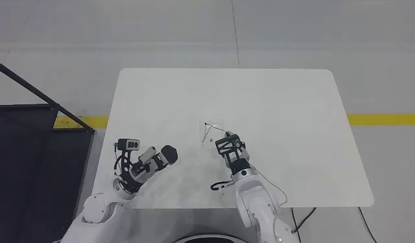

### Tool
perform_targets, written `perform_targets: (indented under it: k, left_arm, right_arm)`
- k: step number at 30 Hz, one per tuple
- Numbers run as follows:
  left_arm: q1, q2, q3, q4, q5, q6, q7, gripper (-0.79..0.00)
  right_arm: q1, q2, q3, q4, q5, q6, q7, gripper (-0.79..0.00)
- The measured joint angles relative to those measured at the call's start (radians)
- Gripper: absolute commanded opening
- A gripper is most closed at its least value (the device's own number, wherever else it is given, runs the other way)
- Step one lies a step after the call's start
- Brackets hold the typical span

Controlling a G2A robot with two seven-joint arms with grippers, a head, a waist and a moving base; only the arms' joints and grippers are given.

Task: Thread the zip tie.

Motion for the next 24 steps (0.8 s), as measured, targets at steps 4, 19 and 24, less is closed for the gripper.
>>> perform_targets:
  k: [4,19,24]
  left_arm:
    - [0.0,0.0,0.0,0.0,0.0,0.0,0.0,0.0]
    - [0.0,0.0,0.0,0.0,0.0,0.0,0.0,0.0]
    - [0.0,0.0,0.0,0.0,0.0,0.0,0.0,0.0]
  right_arm:
    - [-0.005,-0.014,-0.005,-0.012,0.069,0.123,-0.025,-0.785]
    - [0.048,-0.029,-0.035,-0.061,0.042,0.139,0.419,-0.785]
    - [0.073,-0.037,-0.05,-0.049,0.011,0.162,0.514,-0.785]
